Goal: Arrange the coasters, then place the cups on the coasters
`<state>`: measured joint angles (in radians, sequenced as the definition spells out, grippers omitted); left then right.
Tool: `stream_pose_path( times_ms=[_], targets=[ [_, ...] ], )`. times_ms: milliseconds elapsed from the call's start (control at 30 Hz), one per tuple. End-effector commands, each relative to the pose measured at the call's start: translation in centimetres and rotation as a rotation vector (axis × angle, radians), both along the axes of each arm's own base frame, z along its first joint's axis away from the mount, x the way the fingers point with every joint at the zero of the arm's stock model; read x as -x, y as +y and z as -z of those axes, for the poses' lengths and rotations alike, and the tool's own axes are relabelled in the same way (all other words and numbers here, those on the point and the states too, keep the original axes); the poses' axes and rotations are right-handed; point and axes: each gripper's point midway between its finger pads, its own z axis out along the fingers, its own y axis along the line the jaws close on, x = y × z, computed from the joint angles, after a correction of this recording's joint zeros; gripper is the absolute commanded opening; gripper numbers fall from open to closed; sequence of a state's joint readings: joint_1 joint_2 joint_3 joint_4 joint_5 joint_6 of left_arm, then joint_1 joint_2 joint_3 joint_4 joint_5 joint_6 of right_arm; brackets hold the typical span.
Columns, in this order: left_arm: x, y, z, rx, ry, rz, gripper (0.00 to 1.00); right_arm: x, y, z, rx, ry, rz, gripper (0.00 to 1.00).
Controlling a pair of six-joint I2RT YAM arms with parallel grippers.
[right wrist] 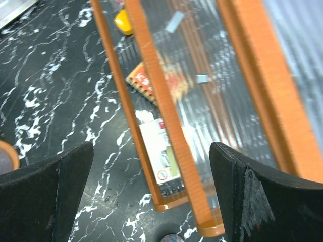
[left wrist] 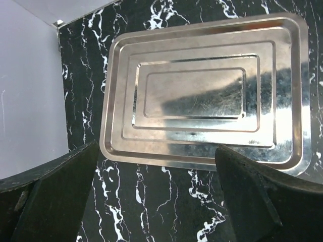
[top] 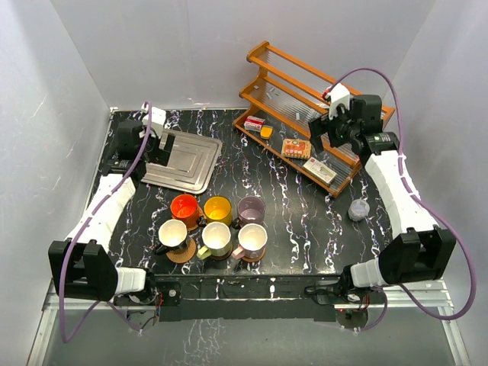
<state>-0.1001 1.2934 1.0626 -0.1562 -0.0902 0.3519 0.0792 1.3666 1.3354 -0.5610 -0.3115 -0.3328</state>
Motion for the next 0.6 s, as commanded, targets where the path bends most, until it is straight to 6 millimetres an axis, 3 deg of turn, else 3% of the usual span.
stream_pose_path(
  times_ms=[0, 133, 333, 467, 567],
  targets=[
    [-1.4, 1.2, -3.4, 0.043, -0.087, -0.086, 0.99, -1.5, -2.6, -2.9, 0.041, -0.014, 0.168, 0.98],
    [-2.1, 2.7, -3.2, 0.145, -0.048, -0.134, 0.99, -2.1, -3.7, -4.4, 0.023, -0.034, 0.27, 0.98],
    [-2.8, 4.7, -2.6, 0.321, -0.033, -0.143, 0.99, -1.7, -5.6, -7.9, 0.004, -0.196, 0.388, 0.98],
    [-2.9, 5.0, -3.4, 0.367, -0.081, -0.135, 0.99, -1.7, -5.9, -10.0, -0.01, -0.243, 0.407, 0.98],
    [-2.3, 4.6, -6.1, 0.38, -0.171, -0.105, 0.99, -1.6, -5.1, -11.2, -0.034, -0.258, 0.363, 0.98]
  ],
)
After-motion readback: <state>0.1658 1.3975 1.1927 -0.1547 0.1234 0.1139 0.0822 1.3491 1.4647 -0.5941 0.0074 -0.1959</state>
